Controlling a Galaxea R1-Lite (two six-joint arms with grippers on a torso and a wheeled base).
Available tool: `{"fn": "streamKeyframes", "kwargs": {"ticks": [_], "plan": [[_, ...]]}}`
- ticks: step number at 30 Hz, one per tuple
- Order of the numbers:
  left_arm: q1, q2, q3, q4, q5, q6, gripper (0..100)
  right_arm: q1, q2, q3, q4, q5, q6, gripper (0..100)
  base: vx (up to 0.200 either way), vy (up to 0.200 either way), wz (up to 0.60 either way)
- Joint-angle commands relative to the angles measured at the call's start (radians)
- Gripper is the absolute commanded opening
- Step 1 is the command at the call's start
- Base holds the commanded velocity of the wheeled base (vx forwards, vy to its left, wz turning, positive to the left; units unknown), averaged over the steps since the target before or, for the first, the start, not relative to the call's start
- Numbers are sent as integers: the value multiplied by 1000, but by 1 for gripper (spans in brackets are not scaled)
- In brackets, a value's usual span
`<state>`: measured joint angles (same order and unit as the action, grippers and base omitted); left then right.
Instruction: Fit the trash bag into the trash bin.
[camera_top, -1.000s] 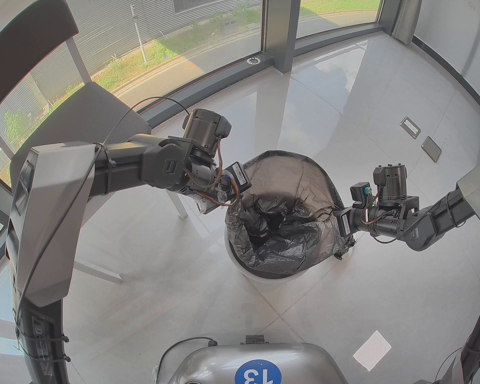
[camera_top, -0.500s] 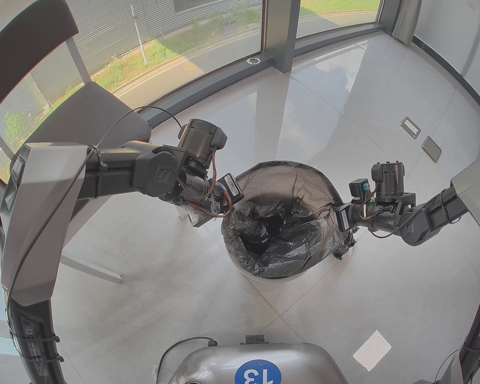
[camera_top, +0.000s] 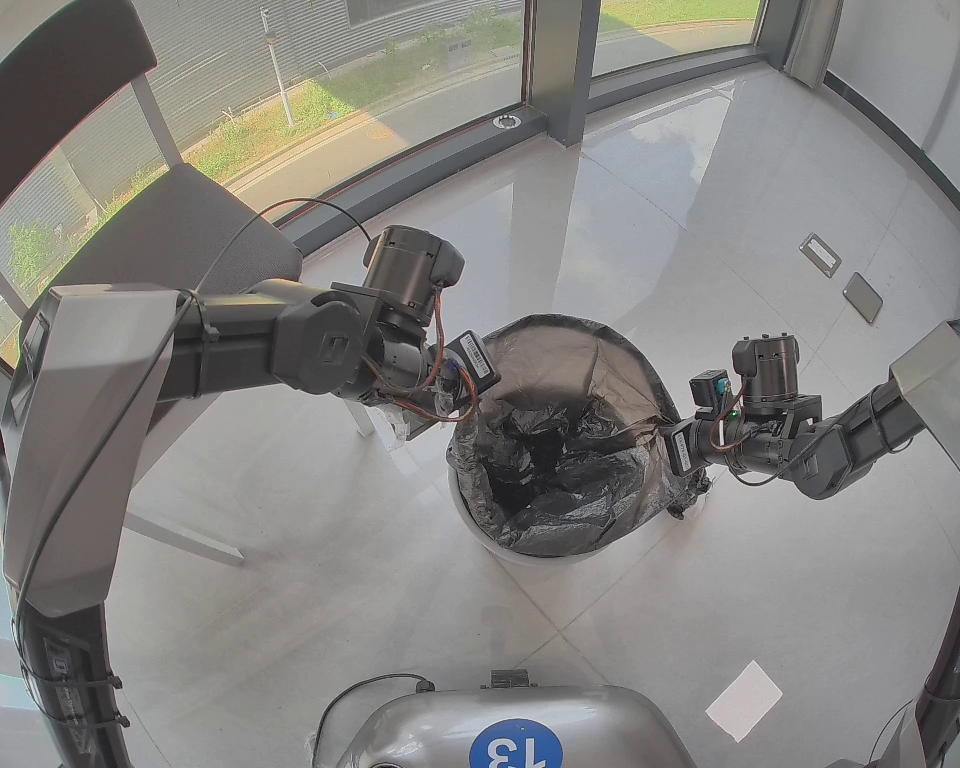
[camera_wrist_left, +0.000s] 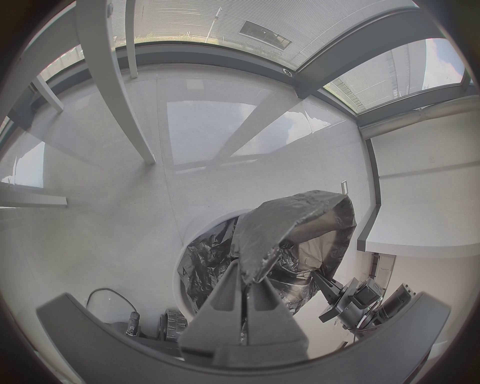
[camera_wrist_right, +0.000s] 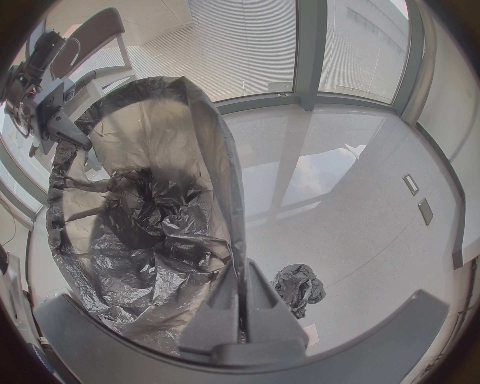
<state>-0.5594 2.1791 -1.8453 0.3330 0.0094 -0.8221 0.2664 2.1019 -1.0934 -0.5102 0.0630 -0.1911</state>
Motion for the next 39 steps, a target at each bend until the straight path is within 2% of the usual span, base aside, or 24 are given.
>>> {"fn": "streamKeyframes", "kwargs": {"ticks": [1,5,6,21,26,31,36,39], "plan": [[-14,13,3,-2,6,0,0,7,15,4,-1,0,-1,0,0,0,0],[-14,14,1,-3,14,-2,0,8,24,4,-1,0,-1,0,0,0,0],[-14,14,1,-3,14,0,0,7,27,3,-1,0,-1,100,0,0,0],[-59,-59,41,9,50,-9,0,2,20,4,-10,-8,-7,100,0,0,0],[-47,-41,49,-5,58,-9,0,8,17,4,-11,-9,-8,100,0,0,0],[-34,8,20,-91,60,-3,0,16,-16,27,-11,-11,-14,100,0,0,0],[-25,31,17,-98,63,-5,0,17,-37,52,-13,-9,-16,100,0,0,0],[19,74,6,-129,66,-6,0,17,-59,73,-28,-9,-16,100,0,0,0]]}}
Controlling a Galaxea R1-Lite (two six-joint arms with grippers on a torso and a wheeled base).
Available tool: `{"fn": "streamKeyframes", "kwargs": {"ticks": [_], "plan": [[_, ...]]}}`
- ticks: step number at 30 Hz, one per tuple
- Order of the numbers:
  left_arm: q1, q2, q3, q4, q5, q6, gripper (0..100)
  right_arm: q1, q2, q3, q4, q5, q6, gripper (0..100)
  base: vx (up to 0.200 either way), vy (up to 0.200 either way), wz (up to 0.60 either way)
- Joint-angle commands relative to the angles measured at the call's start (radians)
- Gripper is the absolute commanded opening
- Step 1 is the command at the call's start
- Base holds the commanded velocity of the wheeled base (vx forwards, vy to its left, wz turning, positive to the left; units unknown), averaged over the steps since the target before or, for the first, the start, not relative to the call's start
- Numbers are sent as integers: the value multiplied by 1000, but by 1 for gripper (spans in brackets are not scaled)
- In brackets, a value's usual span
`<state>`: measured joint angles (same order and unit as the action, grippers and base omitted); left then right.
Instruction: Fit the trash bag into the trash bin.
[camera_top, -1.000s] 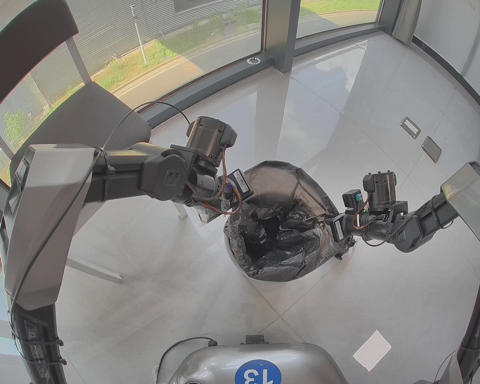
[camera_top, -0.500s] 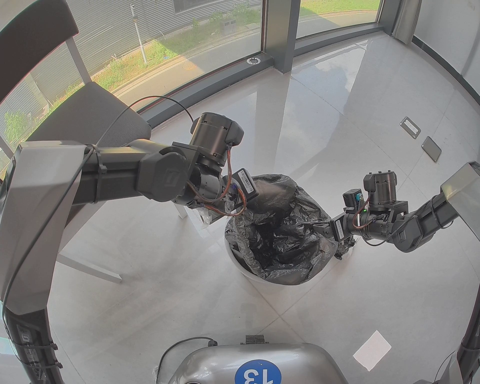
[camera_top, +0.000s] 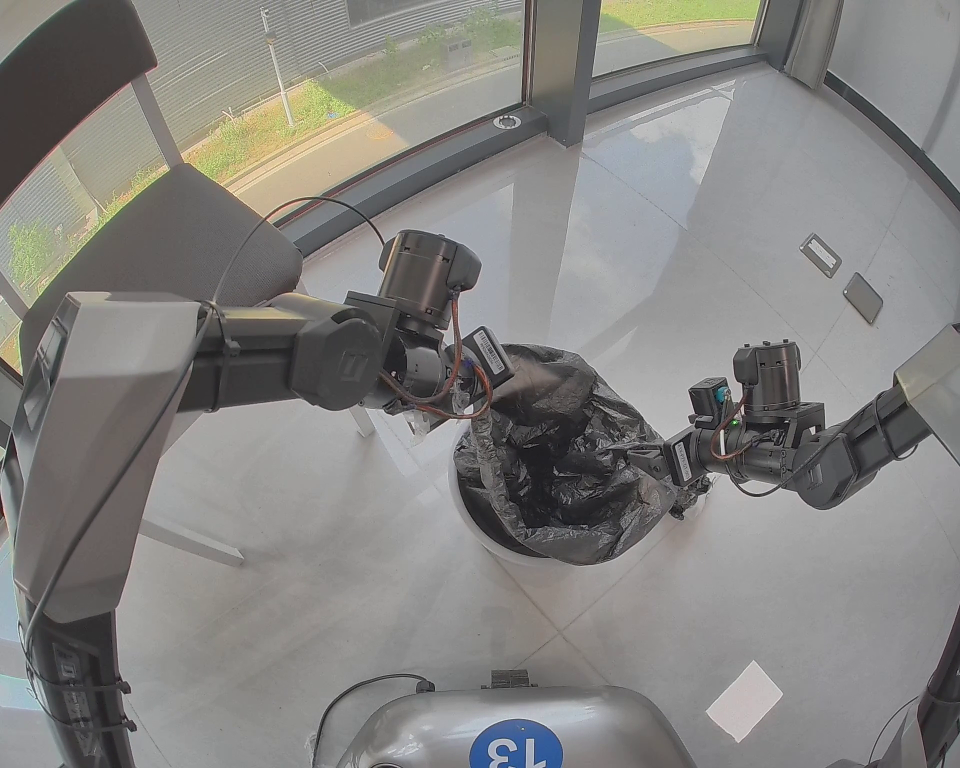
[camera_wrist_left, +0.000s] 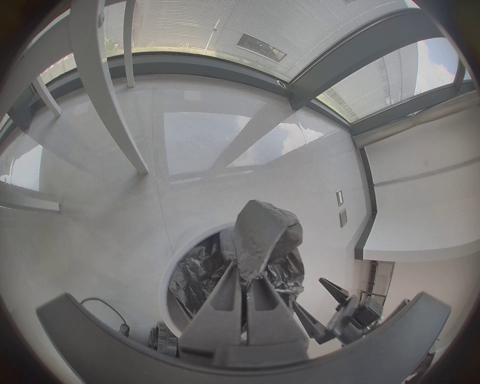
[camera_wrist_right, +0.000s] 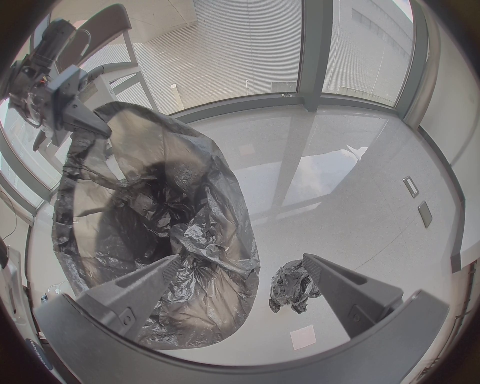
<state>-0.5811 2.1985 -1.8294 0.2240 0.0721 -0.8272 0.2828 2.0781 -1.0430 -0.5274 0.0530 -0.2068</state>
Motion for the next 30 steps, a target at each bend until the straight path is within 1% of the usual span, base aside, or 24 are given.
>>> {"fn": "streamKeyframes", "kwargs": {"ticks": [1,3,4,9,25,30], "plan": [[52,61,-10,-20,3,0,0,3,-41,29,-13,1,0,100,0,0,0],[56,63,-8,-18,2,0,0,4,-44,31,-13,1,0,100,0,0,0],[72,64,9,-14,2,2,0,7,-47,38,-13,1,0,100,0,0,0],[96,66,70,-18,3,2,0,18,-53,43,-13,1,1,100,0,0,0],[110,78,74,-20,3,8,0,30,-69,54,-13,1,1,100,0,0,0],[124,70,76,-18,15,28,0,32,-73,60,-14,1,1,100,0,0,0]]}}
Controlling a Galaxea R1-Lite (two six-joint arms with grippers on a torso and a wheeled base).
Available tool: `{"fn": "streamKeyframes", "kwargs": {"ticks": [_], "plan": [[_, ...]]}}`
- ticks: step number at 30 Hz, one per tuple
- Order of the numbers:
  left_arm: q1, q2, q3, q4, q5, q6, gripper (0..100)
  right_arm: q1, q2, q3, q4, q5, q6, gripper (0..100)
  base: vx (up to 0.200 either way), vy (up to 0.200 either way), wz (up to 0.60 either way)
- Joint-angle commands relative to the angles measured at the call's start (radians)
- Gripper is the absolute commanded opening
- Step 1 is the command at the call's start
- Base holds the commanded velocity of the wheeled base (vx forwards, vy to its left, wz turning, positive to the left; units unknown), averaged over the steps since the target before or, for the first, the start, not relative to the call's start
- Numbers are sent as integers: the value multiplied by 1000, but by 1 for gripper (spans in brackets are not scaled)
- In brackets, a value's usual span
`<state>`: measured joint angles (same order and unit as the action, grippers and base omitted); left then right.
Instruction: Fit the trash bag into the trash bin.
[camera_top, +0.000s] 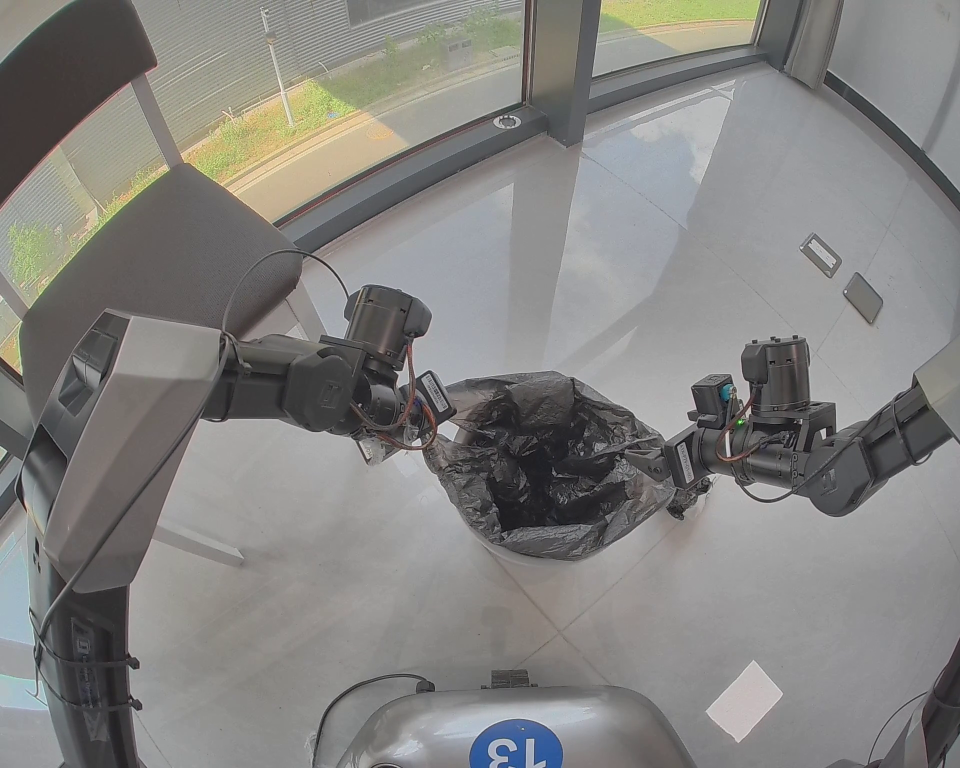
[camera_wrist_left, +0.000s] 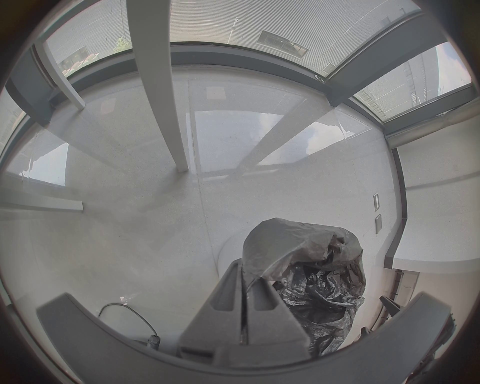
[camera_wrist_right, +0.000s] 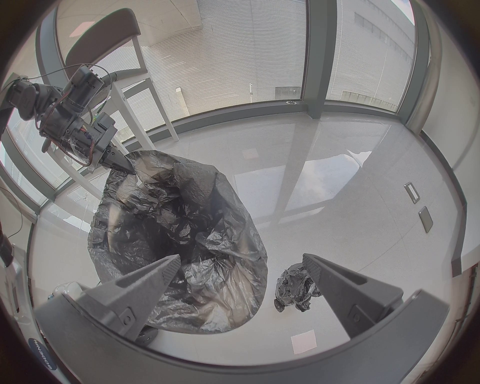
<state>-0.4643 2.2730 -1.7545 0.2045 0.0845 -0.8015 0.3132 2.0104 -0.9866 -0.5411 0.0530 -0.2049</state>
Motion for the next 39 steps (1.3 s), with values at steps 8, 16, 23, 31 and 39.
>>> {"fn": "streamKeyframes", "kwargs": {"ticks": [8,16,23,31,39], "plan": [[15,25,6,-27,3,11,0,17,-12,19,0,1,1,100,0,0,0],[44,36,3,-39,3,16,0,18,-38,32,0,1,2,100,0,0,0],[64,30,9,-34,3,19,0,20,-39,34,0,-1,4,100,0,0,0],[72,22,23,-31,5,22,0,20,-41,36,0,-1,2,100,0,0,0],[107,-21,81,-33,6,47,0,20,-39,37,0,1,2,100,0,0,0]]}}
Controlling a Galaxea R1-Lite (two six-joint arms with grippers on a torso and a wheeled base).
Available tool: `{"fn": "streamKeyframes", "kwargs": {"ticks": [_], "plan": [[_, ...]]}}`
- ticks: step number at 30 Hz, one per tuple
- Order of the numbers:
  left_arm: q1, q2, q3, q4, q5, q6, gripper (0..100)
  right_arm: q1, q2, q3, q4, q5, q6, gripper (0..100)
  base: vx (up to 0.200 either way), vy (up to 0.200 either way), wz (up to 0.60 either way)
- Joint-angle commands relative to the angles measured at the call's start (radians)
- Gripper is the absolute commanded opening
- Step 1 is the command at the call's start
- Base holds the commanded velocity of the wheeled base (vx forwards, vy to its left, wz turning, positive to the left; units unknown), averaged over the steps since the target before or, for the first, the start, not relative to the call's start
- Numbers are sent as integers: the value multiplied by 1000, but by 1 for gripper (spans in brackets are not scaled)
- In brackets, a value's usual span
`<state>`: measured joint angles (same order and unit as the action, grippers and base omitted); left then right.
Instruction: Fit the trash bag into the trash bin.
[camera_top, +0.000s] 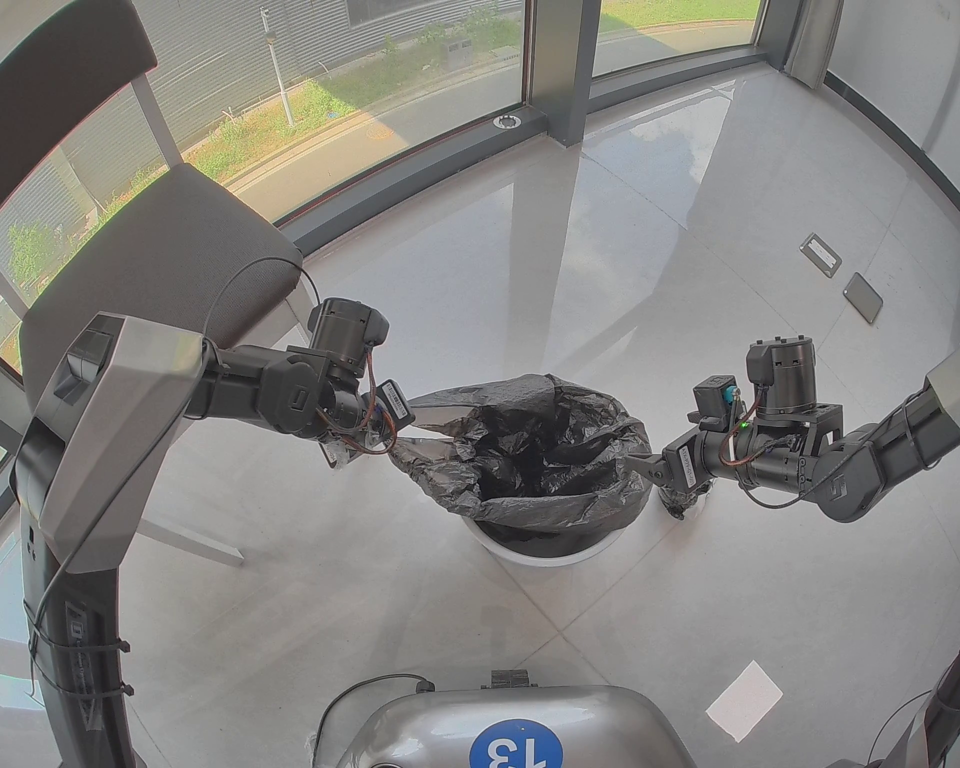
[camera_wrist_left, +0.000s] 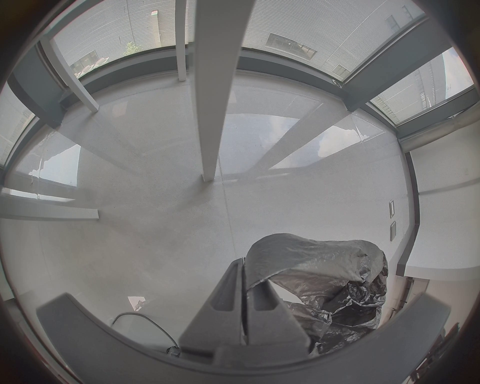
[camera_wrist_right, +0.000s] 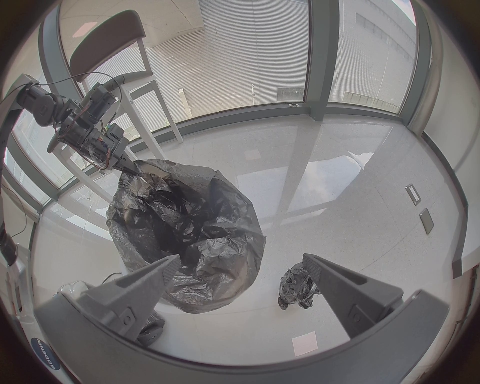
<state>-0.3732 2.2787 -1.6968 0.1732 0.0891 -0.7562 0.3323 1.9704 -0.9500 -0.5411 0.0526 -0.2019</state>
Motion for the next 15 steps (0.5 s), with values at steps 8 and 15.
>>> {"fn": "streamKeyframes", "kwargs": {"ticks": [8,15], "plan": [[11,-27,34,-4,1,0,0,7,5,0,-23,0,2,100,0,0,0],[-10,-24,34,-11,3,-3,100,7,4,0,-23,1,2,100,0,0,0]]}}
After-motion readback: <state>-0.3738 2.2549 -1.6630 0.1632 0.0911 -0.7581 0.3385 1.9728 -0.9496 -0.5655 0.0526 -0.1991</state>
